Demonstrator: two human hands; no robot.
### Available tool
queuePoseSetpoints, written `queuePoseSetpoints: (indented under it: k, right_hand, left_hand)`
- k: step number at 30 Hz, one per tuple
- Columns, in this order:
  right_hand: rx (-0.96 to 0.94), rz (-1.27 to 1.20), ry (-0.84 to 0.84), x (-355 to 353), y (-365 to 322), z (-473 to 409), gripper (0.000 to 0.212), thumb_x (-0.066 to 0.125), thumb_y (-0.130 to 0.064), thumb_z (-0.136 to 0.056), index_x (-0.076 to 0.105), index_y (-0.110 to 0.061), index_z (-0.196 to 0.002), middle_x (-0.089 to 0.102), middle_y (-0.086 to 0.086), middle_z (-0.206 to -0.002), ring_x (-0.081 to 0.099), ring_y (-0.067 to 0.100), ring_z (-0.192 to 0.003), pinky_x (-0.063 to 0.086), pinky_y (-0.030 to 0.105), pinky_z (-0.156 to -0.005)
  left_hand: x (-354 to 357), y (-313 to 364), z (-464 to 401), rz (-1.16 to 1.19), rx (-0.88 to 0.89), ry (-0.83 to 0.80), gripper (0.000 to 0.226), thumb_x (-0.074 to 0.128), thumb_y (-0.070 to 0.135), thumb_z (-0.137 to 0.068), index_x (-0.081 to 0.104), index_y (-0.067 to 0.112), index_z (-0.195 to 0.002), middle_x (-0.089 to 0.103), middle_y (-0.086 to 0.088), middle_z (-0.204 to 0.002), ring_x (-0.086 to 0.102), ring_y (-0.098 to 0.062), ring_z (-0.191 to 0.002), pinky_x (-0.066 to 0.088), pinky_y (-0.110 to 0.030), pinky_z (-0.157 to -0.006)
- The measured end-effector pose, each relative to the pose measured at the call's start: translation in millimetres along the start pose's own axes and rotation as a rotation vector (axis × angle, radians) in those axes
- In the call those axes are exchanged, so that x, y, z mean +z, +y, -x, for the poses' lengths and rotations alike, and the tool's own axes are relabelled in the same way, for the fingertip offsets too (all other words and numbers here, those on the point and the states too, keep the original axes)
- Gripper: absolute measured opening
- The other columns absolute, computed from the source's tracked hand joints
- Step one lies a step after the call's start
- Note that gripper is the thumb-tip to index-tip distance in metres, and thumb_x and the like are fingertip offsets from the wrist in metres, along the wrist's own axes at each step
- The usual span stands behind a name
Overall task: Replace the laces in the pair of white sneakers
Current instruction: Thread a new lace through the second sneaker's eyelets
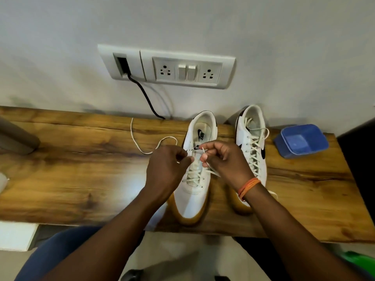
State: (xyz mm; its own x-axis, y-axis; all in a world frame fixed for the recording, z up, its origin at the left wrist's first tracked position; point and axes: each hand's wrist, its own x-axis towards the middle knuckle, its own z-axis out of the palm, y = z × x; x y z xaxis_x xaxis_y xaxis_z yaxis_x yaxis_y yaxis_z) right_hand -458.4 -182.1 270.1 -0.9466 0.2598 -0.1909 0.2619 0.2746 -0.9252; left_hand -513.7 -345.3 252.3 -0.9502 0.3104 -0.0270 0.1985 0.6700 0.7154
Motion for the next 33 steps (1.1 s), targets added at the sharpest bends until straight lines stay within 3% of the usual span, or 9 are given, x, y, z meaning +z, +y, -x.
queuePoseSetpoints:
  k: [6, 12, 16, 18, 20, 23, 27, 30, 33]
  right_hand:
    - [0.097, -0.059, 0.052, 5.4, 8.9, -2.5, 0.013, 0.075, 0.000, -0.081, 0.068, -0.002, -0.092, 0.074, 0.010, -0.073, 0.072, 0.023, -0.064, 0.058, 0.026, -0.069]
    - [0.043, 0.053, 0.097, 13.9, 12.0, -0.9, 0.010, 0.076, -0.007, -0.081, 0.073, -0.012, -0.090, 0.070, -0.001, -0.074, 0.066, 0.005, -0.070, 0.052, 0.015, -0.066]
    - [0.001, 0.121, 0.124, 18.0, 10.7, 2.0, 0.012, 0.075, -0.007, -0.082, 0.074, -0.015, -0.091, 0.069, -0.007, -0.074, 0.064, -0.001, -0.070, 0.049, 0.009, -0.066]
    - [-0.044, 0.227, 0.146, 20.6, 10.8, 3.5, 0.016, 0.075, -0.010, -0.083, 0.073, -0.018, -0.096, 0.068, -0.010, -0.076, 0.065, 0.002, -0.073, 0.053, 0.017, -0.071]
    - [-0.094, 0.336, 0.156, 22.7, 11.8, 4.7, 0.021, 0.074, -0.013, -0.083, 0.066, -0.023, -0.099, 0.068, -0.009, -0.077, 0.066, 0.007, -0.075, 0.056, 0.030, -0.073]
    - [-0.145, 0.472, 0.139, 25.9, 11.2, 6.3, 0.029, 0.070, -0.015, -0.086, 0.047, -0.024, -0.101, 0.068, -0.003, -0.080, 0.065, 0.016, -0.076, 0.055, 0.037, -0.068]
    - [-0.193, 0.610, 0.129, 30.7, 8.7, 7.7, 0.036, 0.065, -0.013, -0.089, 0.032, -0.024, -0.100, 0.066, 0.006, -0.081, 0.063, 0.027, -0.072, 0.054, 0.040, -0.064]
    - [-0.225, 0.681, 0.114, 33.5, 8.1, 10.9, 0.038, 0.060, -0.011, -0.090, 0.026, -0.026, -0.098, 0.064, 0.007, -0.077, 0.061, 0.030, -0.067, 0.052, 0.040, -0.059]
    - [-0.192, 0.679, 0.097, 31.6, 10.7, 11.0, 0.036, 0.056, -0.010, -0.090, 0.024, -0.027, -0.094, 0.060, 0.007, -0.074, 0.058, 0.030, -0.065, 0.047, 0.038, -0.056]
  left_hand:
    - [9.7, 4.6, -3.9, -0.159, -0.020, -0.006, 0.029, 0.079, 0.044, -0.075, 0.072, 0.016, -0.074, 0.070, 0.000, -0.069, 0.064, -0.016, -0.064, 0.054, -0.032, -0.057]
    - [11.9, 2.7, -7.1, -0.193, -0.080, -0.015, 0.028, 0.080, 0.047, -0.073, 0.073, 0.020, -0.073, 0.066, 0.003, -0.065, 0.063, -0.017, -0.063, 0.046, -0.025, -0.054]
    - [11.1, 3.1, -6.6, -0.107, -0.129, -0.045, 0.017, 0.081, 0.033, -0.068, 0.074, 0.021, -0.076, 0.069, 0.005, -0.071, 0.065, -0.015, -0.067, 0.055, -0.030, -0.062]
    - [8.3, 3.7, -7.9, -0.060, -0.135, -0.072, 0.010, 0.080, 0.027, -0.068, 0.074, 0.020, -0.072, 0.068, 0.006, -0.066, 0.064, -0.011, -0.062, 0.056, -0.031, -0.061]
    - [4.4, 5.3, -10.4, -0.023, -0.138, -0.107, 0.005, 0.080, 0.020, -0.070, 0.076, 0.018, -0.068, 0.069, 0.004, -0.061, 0.062, -0.007, -0.054, 0.054, -0.024, -0.055]
    - [0.9, 6.6, -8.8, 0.023, -0.121, -0.108, 0.005, 0.078, 0.013, -0.070, 0.077, 0.014, -0.066, 0.068, 0.002, -0.058, 0.062, -0.006, -0.056, 0.040, -0.011, -0.045]
    - [0.8, 8.3, -2.8, 0.041, -0.107, -0.100, 0.005, 0.075, 0.010, -0.070, 0.077, 0.012, -0.065, 0.069, -0.002, -0.058, 0.064, -0.014, -0.058, 0.045, -0.021, -0.050]
    - [0.9, 10.3, -1.3, 0.062, -0.117, -0.112, 0.004, 0.077, 0.010, -0.069, 0.077, 0.012, -0.065, 0.069, -0.001, -0.058, 0.064, -0.011, -0.060, 0.044, -0.016, -0.050]
    - [4.1, 12.0, 2.6, 0.053, -0.082, -0.118, 0.006, 0.080, 0.011, -0.068, 0.076, 0.011, -0.063, 0.069, -0.001, -0.058, 0.064, -0.012, -0.063, 0.046, -0.020, -0.055]
